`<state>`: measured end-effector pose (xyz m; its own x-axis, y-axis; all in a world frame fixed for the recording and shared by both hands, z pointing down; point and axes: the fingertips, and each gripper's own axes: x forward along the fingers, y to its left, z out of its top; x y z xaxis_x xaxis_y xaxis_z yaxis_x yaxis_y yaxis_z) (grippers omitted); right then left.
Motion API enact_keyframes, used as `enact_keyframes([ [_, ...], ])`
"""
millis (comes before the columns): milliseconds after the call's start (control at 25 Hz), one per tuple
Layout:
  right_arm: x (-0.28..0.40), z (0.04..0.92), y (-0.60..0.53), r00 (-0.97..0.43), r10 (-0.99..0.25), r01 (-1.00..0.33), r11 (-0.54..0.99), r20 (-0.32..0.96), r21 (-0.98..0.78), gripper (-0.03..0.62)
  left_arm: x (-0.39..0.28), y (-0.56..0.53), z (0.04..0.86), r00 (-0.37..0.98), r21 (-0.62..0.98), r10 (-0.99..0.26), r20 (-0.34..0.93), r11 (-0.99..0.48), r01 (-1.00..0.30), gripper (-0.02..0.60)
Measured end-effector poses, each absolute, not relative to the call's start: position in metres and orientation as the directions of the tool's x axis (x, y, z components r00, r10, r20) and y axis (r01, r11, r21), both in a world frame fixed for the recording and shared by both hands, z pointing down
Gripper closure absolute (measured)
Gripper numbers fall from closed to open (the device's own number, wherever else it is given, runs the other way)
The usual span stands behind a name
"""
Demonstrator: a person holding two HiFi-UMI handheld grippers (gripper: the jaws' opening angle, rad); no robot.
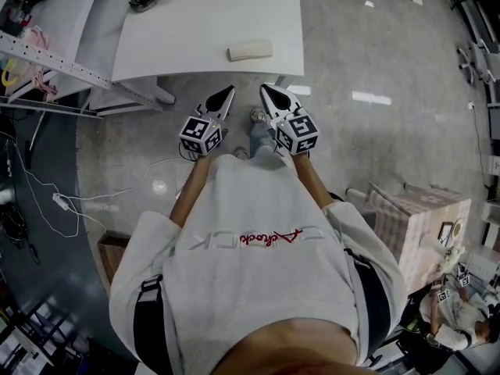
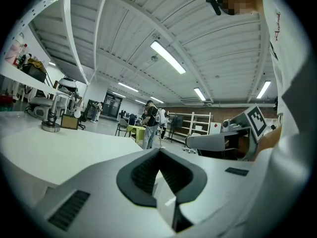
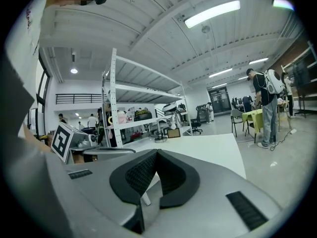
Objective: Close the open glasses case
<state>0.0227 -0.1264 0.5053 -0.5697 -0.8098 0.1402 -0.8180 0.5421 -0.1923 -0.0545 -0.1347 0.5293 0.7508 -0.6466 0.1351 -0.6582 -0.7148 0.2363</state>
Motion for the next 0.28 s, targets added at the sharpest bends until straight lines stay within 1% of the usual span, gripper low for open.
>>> enact_keyframes([
  [280,0.0241,0.5069,-0.1240,-0.567,-0.812,-0.820,0.539,0.138,-0.195,0.576,-0.0499,-0.1336,0.5316,0.757,0.235,-0.638,0.138,-0.722,-0.651,0.558],
])
